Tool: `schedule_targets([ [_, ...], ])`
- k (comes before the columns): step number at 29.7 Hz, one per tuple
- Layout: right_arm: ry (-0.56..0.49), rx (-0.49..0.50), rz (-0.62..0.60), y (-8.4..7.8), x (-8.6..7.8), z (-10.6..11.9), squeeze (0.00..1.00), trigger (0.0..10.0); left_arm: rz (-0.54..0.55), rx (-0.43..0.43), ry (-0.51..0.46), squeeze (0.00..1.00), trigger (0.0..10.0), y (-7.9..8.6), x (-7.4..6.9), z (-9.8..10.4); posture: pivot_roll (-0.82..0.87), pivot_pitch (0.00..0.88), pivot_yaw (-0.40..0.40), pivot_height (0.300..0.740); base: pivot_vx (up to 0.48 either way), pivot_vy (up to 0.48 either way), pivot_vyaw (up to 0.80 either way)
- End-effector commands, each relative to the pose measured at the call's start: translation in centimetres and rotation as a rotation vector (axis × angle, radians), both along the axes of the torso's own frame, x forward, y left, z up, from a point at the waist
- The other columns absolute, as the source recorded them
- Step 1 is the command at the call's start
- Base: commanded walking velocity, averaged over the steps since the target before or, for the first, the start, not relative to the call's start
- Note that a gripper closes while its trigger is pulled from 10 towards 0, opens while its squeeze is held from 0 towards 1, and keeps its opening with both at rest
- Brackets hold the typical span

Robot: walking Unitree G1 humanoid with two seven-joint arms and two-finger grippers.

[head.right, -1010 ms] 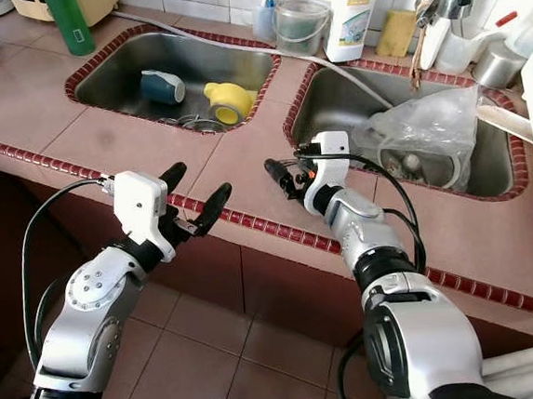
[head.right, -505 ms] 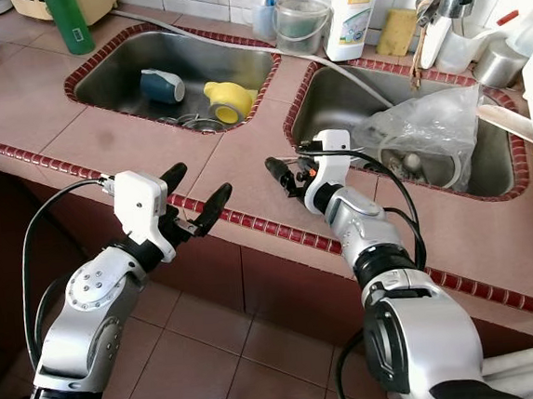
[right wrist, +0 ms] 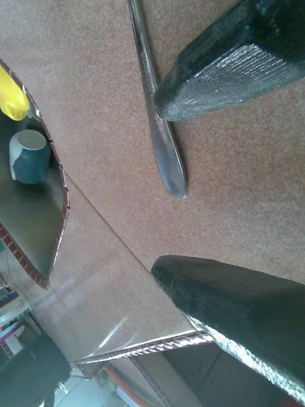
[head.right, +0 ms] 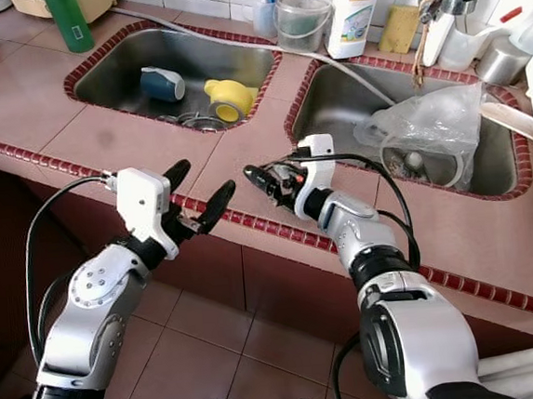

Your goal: Kitchen organization

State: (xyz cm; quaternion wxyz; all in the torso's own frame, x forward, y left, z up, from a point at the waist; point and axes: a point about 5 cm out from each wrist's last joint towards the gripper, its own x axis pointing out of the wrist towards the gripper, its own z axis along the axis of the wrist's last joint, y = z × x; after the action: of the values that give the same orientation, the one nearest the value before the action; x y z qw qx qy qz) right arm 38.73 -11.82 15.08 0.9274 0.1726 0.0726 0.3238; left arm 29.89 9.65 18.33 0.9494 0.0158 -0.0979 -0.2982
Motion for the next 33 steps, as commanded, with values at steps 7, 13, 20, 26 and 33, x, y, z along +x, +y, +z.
schedule_targets([
  [7, -0.008, -0.032, 0.053, 0.2, -0.4, -0.5, 0.00, 10.0, -0.022, -0.001, -0.016, 0.00, 10.0, -0.5, 0.0, 0.4, -0.10, 0.182, -0.051, 0.740, 0.000, 0.000, 0.00],
  [13, -0.064, -0.010, 0.112, 0.6, -0.7, 0.0, 0.00, 10.0, -0.023, -0.002, -0.018, 0.00, 10.0, -0.5, 0.0, 0.5, -0.10, 0.183, -0.049, 0.740, 0.000, 0.000, 0.00],
  [20, -0.165, 0.022, 0.102, 0.4, -0.5, 1.7, 0.00, 10.0, -0.025, -0.003, -0.017, 0.00, 10.0, -0.6, 0.2, 0.5, -0.10, 0.183, -0.048, 0.740, 0.000, 0.000, 0.00],
  [26, -0.172, 0.026, 0.037, -0.4, 0.0, 2.2, 0.00, 10.0, -0.030, -0.003, -0.018, 0.00, 10.0, -0.7, 0.1, 0.5, -0.10, 0.183, -0.045, 0.740, 0.000, 0.000, 0.00],
  [33, -0.153, 0.010, -0.015, -0.9, 0.4, 2.3, 0.00, 10.0, -0.034, -0.005, -0.016, 0.00, 10.0, -0.7, 0.0, 0.5, -0.09, 0.186, -0.043, 0.740, 0.000, 0.000, 0.00],
])
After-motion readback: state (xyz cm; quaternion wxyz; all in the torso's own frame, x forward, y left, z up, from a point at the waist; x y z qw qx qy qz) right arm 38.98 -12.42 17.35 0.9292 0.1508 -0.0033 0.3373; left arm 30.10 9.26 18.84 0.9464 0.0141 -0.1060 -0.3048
